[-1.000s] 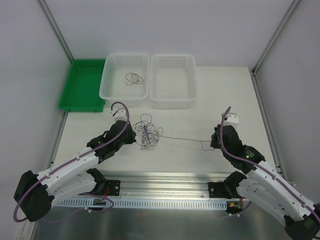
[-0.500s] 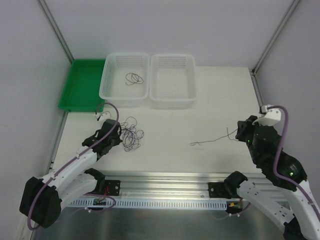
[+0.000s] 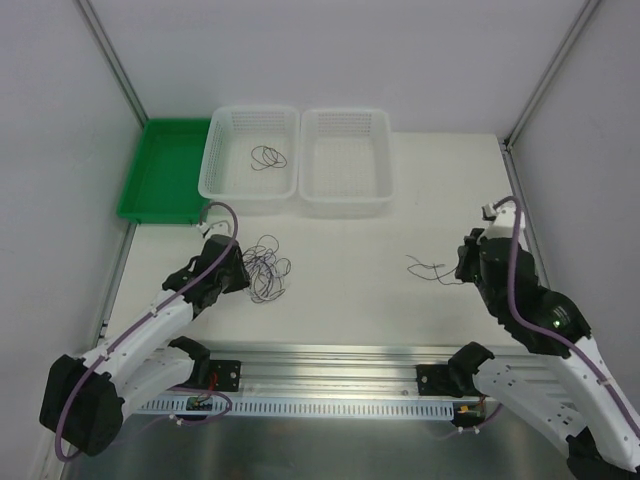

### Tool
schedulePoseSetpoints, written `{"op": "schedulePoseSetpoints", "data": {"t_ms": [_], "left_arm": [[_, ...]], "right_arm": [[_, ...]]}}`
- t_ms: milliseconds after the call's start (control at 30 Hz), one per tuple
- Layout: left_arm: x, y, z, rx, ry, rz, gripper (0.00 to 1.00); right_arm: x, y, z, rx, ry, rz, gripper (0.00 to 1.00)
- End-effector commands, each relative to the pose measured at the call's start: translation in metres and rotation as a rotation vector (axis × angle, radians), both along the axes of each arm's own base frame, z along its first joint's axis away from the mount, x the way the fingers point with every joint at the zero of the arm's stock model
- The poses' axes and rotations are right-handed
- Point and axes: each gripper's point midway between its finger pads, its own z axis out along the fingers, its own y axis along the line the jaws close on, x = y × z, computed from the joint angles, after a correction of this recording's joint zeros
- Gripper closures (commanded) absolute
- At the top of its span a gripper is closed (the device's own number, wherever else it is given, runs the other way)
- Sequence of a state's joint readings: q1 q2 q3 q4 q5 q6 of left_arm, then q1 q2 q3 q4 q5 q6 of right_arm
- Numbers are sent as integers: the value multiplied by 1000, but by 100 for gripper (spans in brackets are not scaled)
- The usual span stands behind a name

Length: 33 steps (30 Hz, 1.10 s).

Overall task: Untangle the cables
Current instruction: Untie the cable, then place the cable in the bin.

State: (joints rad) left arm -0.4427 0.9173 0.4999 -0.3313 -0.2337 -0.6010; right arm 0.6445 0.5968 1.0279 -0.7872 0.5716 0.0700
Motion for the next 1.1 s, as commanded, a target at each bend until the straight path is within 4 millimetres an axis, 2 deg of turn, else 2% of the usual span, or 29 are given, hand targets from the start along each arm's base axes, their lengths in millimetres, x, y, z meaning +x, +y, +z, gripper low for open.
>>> {"op": "schedulePoseSetpoints", "data": {"t_ms": [0,67,100,133,200,233,267,333,367,467,533,633,833,900,933,1000,1067], "left_arm": [[1,-25,25,-107,-24,-121,65],[-1,-33,39,-140,-51,-170,58],[-2,-37,44,-157,-55,-189,48],[-8,-43,49,-183,-48,-223,43],[-11,-51,64,-217,-61,-277,26],[-10,-54,75,-223,-78,-299,20],[-14,-54,77,-223,-65,-312,16],[-15,-57,94,-223,-89,-359,8],[-20,-56,95,-214,-77,-372,7],[-20,-51,110,-167,-96,-404,1],[-22,-45,113,-124,-104,-416,1],[-17,-30,110,-45,-127,-383,1],[-13,-4,101,56,-163,-290,1],[-13,-1,102,66,-175,-278,1],[-14,0,101,65,-177,-274,1],[-14,4,103,71,-192,-257,1],[-14,7,103,82,-202,-247,1]], "right_arm": [[10,14,-11,1,26,29,99],[17,19,-11,-7,27,37,99],[19,21,-9,-13,25,46,99],[23,25,-5,-17,25,54,99],[30,36,5,-12,6,95,99],[36,42,7,-18,13,107,99],[40,50,24,16,-18,129,99],[49,58,41,-7,-44,163,99],[57,67,58,3,-67,179,99],[77,84,89,-1,-120,209,99],[90,90,103,-13,-145,209,99],[118,102,135,-24,-227,192,99],[180,121,177,-28,-372,140,99],[198,126,182,-35,-411,134,99],[215,139,181,-28,-430,149,99],[236,148,175,-50,-434,150,99],[269,162,162,-68,-429,139,99]]}}
